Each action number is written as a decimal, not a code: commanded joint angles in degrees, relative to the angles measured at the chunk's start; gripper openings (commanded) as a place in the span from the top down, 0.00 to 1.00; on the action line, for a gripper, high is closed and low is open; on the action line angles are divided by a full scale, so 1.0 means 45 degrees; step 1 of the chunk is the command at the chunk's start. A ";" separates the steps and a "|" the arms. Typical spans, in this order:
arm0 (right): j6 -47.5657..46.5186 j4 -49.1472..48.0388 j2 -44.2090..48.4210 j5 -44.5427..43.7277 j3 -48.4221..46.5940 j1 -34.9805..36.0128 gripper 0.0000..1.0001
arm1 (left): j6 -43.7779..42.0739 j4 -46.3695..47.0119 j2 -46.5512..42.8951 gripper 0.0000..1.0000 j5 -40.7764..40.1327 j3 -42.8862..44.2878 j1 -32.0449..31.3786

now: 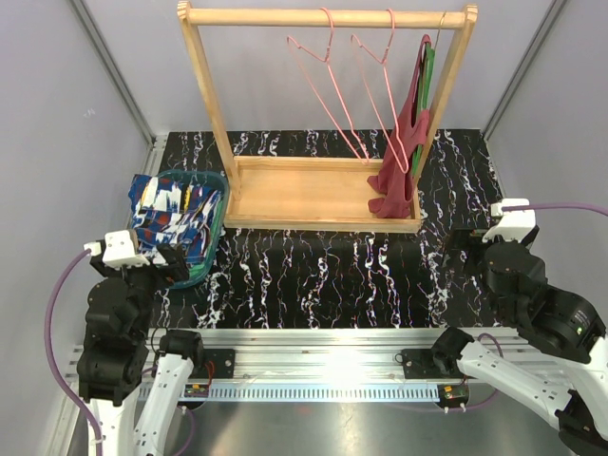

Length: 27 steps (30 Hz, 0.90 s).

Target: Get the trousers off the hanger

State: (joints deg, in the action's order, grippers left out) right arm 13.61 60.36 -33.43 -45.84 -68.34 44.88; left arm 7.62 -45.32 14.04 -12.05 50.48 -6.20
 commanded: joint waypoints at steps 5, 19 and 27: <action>0.0258 -0.0463 -0.0149 -0.0535 -0.0009 0.0006 0.00 | 0.0163 0.0775 0.0063 0.01 0.0081 0.0091 -0.0049; 0.0160 -0.0640 0.0046 -0.0555 -0.0009 0.0006 0.01 | 0.0436 0.0911 0.0102 0.01 0.0120 0.0013 -0.0049; 0.0179 -0.0659 0.0222 -0.0320 0.0029 0.0006 0.00 | 0.0514 0.0970 0.0239 0.01 0.0218 0.0052 -0.0049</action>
State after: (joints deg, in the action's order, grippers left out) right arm 13.78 59.64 -32.86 -46.06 -68.20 44.88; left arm 9.23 -43.94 14.11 -11.97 50.39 -6.20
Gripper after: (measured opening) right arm 0.993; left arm 0.987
